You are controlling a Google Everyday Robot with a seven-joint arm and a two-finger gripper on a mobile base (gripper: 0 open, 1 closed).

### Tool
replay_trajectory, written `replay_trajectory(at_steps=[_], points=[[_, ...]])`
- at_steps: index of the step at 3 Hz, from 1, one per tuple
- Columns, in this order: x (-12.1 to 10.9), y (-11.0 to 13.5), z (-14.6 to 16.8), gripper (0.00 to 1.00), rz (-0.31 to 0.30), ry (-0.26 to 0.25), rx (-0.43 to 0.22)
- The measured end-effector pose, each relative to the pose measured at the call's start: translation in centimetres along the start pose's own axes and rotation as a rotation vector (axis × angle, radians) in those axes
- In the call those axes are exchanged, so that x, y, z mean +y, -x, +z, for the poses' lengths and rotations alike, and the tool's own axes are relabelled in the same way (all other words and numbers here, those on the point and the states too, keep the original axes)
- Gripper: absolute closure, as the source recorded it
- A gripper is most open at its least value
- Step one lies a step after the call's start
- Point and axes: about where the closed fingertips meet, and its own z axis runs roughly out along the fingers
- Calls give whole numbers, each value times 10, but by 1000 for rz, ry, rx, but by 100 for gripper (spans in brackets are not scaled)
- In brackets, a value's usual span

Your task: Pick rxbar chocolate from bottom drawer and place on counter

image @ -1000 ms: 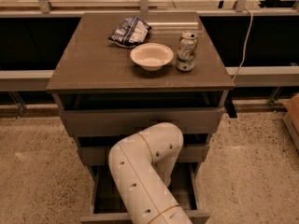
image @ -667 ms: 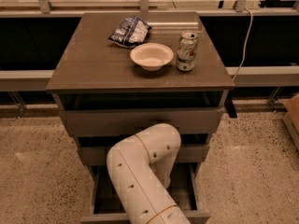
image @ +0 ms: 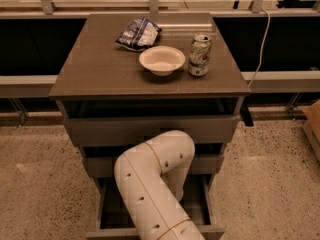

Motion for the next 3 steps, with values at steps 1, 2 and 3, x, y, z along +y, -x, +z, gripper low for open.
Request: replay_trajectory(at_steps=[1, 2, 3], points=[[-1, 2, -4, 88, 0, 0, 0], [-8, 9, -9, 100, -26, -84, -85], [-31, 38, -47, 100, -133, -348, -289]])
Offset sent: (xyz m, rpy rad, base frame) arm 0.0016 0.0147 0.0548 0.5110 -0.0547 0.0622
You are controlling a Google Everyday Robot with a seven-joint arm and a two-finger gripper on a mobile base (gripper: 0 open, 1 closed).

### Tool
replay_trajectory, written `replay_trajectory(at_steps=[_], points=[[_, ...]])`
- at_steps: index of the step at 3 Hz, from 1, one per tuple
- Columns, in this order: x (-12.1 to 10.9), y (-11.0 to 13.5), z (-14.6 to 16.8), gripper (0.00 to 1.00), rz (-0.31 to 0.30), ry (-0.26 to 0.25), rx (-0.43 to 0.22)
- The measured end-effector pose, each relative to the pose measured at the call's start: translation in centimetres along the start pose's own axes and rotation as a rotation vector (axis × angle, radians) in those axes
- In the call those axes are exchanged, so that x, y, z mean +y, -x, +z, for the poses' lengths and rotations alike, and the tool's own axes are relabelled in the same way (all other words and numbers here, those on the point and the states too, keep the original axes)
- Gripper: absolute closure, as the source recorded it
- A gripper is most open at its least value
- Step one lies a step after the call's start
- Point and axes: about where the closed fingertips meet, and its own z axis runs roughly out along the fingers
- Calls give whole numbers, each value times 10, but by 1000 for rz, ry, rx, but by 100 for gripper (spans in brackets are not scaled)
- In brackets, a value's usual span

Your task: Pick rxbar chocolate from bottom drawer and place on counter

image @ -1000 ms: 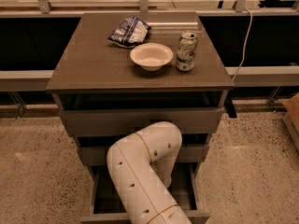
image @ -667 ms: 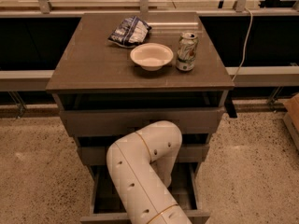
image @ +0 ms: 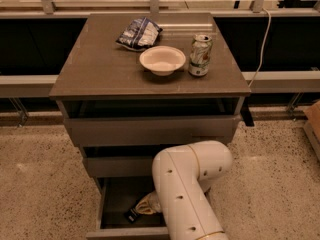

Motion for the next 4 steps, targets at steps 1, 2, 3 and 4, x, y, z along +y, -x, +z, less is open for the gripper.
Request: replay_trajectory(at_steps=[1, 2, 3, 4], points=[[-21, 24, -14, 100, -77, -136, -92], [-34, 41, -22, 82, -124, -198, -115], [-39, 46, -25, 59, -124, -216, -84], [-35, 39, -25, 35, -66, -194, -30]])
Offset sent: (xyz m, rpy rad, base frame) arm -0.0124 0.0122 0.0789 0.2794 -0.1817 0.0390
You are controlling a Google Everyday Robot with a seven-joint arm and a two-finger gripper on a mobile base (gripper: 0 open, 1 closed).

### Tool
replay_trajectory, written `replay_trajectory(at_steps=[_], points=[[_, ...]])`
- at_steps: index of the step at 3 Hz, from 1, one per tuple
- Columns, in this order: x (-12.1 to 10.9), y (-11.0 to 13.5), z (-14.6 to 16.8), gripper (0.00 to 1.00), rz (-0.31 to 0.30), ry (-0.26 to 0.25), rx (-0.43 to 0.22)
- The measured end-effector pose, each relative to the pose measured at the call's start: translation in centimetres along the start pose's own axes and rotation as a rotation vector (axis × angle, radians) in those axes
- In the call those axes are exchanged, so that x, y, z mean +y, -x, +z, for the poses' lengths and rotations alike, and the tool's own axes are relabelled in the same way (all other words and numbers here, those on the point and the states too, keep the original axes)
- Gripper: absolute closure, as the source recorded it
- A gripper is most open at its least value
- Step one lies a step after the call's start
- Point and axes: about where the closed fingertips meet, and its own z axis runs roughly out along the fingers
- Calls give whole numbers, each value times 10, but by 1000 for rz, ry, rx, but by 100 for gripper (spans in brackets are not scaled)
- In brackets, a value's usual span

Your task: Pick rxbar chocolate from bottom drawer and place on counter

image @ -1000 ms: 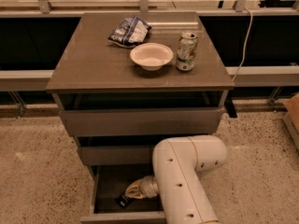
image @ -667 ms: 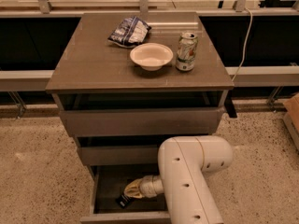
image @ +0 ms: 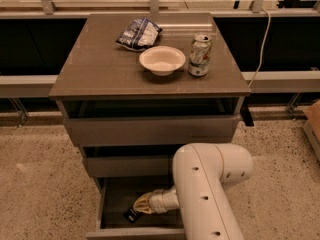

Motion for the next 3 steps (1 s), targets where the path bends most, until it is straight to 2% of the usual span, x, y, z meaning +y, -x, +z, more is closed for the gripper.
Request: replay_trajectory(at_steps=[1, 2, 3], points=[[13, -13, -5, 4, 83, -7, 33], [24, -26, -8, 0, 168, -30, 12], [23, -27, -7, 0, 190, -43, 9]])
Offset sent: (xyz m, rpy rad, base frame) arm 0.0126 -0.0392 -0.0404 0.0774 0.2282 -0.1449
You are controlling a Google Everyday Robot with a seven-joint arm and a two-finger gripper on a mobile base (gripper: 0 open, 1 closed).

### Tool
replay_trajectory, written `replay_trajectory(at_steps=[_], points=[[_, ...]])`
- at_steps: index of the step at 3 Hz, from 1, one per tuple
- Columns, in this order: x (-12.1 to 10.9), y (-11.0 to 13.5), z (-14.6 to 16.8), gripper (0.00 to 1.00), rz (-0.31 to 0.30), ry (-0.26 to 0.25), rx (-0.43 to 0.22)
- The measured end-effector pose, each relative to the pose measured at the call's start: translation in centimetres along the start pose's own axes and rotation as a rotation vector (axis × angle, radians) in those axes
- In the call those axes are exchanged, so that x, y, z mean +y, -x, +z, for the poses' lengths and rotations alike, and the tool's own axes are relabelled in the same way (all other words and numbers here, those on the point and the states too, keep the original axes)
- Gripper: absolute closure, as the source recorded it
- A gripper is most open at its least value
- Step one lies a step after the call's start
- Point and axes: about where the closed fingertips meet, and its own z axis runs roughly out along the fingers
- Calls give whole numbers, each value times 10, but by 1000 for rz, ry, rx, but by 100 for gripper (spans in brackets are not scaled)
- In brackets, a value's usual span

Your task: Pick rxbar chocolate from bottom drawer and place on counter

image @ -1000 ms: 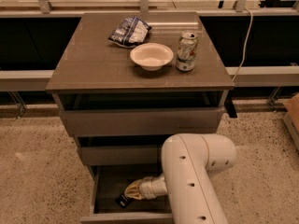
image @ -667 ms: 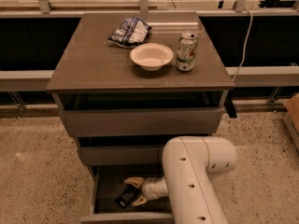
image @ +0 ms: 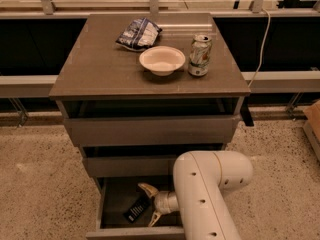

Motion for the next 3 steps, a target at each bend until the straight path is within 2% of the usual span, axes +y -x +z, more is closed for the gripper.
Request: replay_trajectory(at_steps=[1, 2, 3], points=[[-1, -2, 1, 0, 27, -22, 1], [-4, -8, -4, 0, 163, -156, -14], [-9, -18, -12, 0, 336, -284, -2]])
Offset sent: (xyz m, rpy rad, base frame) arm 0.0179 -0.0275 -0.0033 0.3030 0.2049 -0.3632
